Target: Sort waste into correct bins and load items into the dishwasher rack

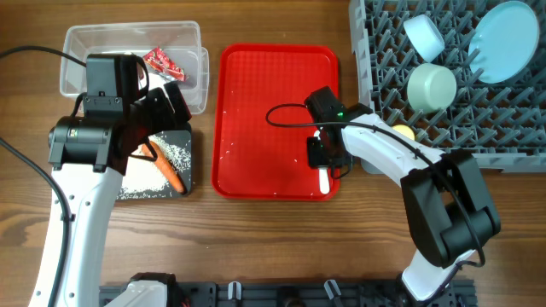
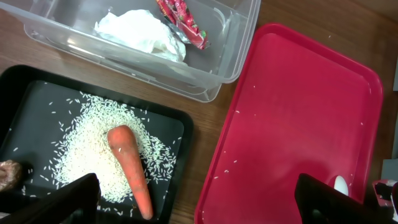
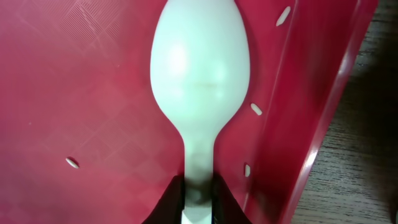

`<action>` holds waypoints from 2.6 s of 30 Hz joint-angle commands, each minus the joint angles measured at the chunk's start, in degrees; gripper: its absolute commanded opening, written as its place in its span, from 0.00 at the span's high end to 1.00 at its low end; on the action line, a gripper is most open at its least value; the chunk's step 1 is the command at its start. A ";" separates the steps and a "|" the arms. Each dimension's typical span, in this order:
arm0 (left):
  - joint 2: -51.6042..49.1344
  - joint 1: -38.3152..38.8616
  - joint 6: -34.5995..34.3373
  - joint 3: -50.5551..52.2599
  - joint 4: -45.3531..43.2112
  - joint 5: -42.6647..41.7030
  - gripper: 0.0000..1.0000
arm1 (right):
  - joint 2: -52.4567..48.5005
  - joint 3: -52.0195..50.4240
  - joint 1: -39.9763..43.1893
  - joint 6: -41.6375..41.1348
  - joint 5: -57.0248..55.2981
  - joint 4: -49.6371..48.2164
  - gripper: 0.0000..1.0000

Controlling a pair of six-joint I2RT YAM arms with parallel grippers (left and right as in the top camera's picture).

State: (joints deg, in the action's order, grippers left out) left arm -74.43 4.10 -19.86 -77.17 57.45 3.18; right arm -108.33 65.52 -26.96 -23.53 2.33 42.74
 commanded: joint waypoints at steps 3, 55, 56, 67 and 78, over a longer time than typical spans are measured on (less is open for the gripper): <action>-0.11 -0.26 -0.52 -0.42 -0.13 0.57 0.00 | -5.77 -1.18 -0.07 1.09 -0.44 -0.02 0.96; -0.11 -0.26 -0.52 -0.42 -0.13 0.57 0.00 | 12.55 15.02 22.32 25.90 -6.19 -6.67 0.23; -0.11 -0.26 -0.52 -0.42 -0.13 0.55 0.00 | 13.84 15.52 22.32 24.92 -2.80 -5.25 0.21; -0.11 -0.26 -0.52 -0.42 -0.13 0.57 0.00 | 44.70 23.12 22.38 17.49 0.42 12.70 0.00; -0.11 -0.26 -0.52 -0.42 -0.13 0.57 0.00 | 81.81 -22.53 26.95 17.55 -7.19 -16.68 0.00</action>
State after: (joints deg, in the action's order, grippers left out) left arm -74.43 4.10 -19.86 -77.17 57.41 3.18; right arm -34.59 55.81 -1.06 -6.20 -7.70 33.58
